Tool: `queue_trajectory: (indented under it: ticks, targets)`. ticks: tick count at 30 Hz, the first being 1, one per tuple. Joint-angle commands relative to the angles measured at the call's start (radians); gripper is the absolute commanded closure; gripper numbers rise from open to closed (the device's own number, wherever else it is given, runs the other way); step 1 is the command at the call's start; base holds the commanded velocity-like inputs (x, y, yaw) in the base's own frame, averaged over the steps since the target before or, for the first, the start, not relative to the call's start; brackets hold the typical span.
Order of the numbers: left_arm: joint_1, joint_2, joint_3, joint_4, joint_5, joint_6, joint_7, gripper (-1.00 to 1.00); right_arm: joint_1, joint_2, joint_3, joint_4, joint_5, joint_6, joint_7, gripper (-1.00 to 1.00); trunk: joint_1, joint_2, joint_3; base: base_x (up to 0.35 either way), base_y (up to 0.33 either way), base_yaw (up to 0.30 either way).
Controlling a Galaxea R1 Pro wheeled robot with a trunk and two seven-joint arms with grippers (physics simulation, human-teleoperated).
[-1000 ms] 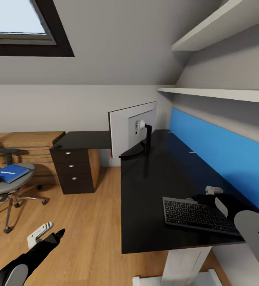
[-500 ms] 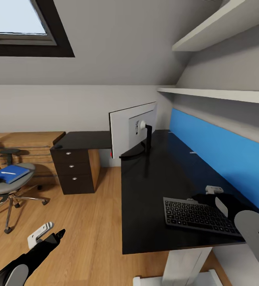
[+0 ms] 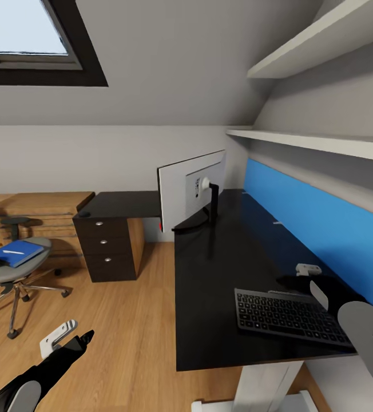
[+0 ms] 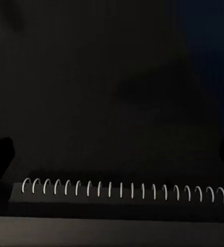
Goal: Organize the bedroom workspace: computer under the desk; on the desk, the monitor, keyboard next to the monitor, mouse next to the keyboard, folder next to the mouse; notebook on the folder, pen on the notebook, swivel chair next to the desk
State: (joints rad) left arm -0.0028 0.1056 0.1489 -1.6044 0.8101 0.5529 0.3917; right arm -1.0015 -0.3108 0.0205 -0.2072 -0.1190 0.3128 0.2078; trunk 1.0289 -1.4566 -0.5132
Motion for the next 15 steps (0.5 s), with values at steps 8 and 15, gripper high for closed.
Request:
queue_trajectory:
  ticks: [8, 15]
  targets:
    - [0.0, 0.001, 0.0, -0.002, 0.012, 0.002, 0.008, -1.0, 0.0, -0.001, 0.001, -0.003, -0.01, 0.008, 0.0, -1.0, -0.004, 0.007, 0.002, 0.0, 0.0, 0.0]
    - [0.0, 0.002, 0.001, -0.002, 0.011, 0.003, 0.007, -1.0, 0.0, -0.001, 0.0, -0.001, -0.01, 0.016, -0.015, -1.0, -0.004, 0.007, 0.002, 0.0, 0.0, 0.0]
